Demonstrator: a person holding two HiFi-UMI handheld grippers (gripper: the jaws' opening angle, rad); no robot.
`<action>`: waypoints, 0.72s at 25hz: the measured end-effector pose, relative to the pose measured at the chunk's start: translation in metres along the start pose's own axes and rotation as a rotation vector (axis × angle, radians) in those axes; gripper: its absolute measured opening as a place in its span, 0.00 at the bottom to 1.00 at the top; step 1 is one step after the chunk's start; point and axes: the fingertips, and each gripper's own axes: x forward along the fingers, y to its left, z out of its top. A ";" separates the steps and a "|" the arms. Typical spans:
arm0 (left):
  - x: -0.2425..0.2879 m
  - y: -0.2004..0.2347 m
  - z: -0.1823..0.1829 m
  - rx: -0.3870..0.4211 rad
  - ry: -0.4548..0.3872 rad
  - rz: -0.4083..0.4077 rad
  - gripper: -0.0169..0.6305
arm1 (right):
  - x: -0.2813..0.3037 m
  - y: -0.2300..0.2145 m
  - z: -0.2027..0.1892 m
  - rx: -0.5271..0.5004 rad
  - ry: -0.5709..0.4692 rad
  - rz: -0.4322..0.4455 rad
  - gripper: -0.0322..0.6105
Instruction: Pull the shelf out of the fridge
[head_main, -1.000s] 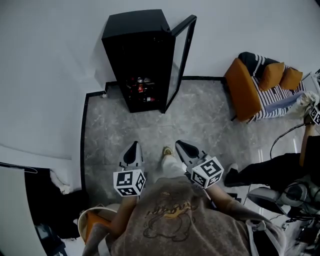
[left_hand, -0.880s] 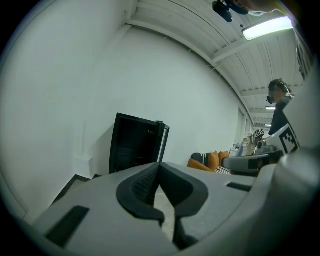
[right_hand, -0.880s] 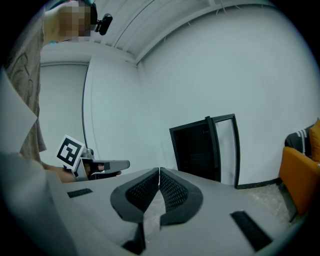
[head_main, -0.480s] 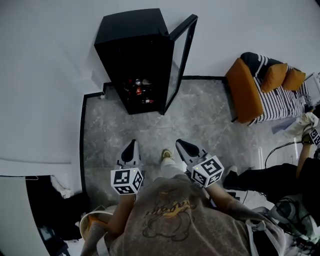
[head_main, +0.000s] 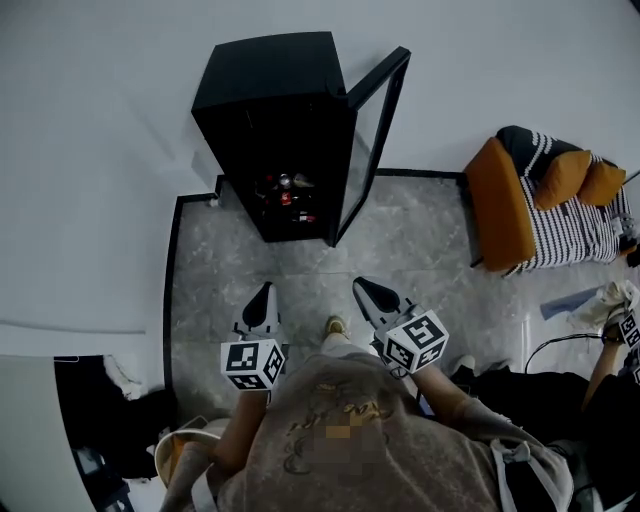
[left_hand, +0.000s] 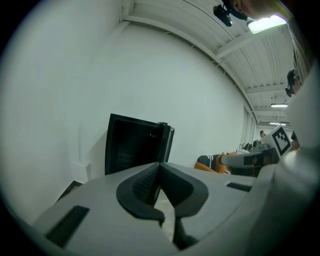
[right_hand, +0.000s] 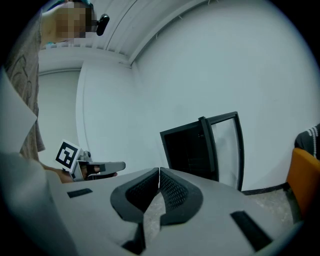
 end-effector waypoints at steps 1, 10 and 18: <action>0.005 0.001 0.001 -0.003 -0.002 0.009 0.03 | 0.003 -0.006 0.002 0.002 0.000 0.004 0.08; 0.042 -0.003 0.021 -0.024 -0.063 0.042 0.03 | 0.021 -0.041 0.017 0.003 0.005 0.056 0.08; 0.062 -0.004 0.031 -0.040 -0.080 0.073 0.03 | 0.029 -0.069 0.030 0.006 -0.008 0.064 0.08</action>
